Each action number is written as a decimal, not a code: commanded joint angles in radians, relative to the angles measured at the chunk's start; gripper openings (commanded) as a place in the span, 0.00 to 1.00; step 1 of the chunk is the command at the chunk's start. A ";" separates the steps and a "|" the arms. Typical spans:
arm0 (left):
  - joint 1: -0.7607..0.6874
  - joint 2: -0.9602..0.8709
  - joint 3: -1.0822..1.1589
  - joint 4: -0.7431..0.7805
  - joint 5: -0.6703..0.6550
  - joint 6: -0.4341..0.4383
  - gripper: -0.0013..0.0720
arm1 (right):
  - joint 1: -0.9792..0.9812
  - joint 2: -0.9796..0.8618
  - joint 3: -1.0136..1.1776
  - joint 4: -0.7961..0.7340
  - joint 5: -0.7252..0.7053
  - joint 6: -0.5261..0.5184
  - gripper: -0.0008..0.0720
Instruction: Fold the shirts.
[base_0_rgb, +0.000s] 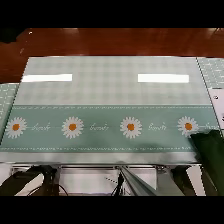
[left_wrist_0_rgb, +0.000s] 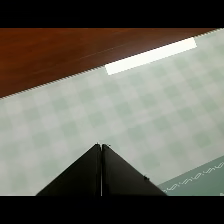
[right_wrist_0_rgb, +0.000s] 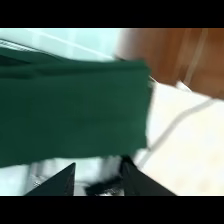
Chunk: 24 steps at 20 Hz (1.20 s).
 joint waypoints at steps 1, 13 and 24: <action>0.000 -0.009 0.001 -0.005 0.001 -0.001 0.43 | 0.000 0.000 0.000 0.447 -0.203 -0.071 0.52; -0.325 -0.374 0.000 0.449 -0.271 -0.230 0.86 | 0.844 -0.175 0.000 0.561 -0.547 -0.283 0.73; -0.367 -0.322 -0.049 0.456 -0.206 -0.450 0.85 | 1.046 -0.314 0.000 0.448 -0.554 -0.213 0.75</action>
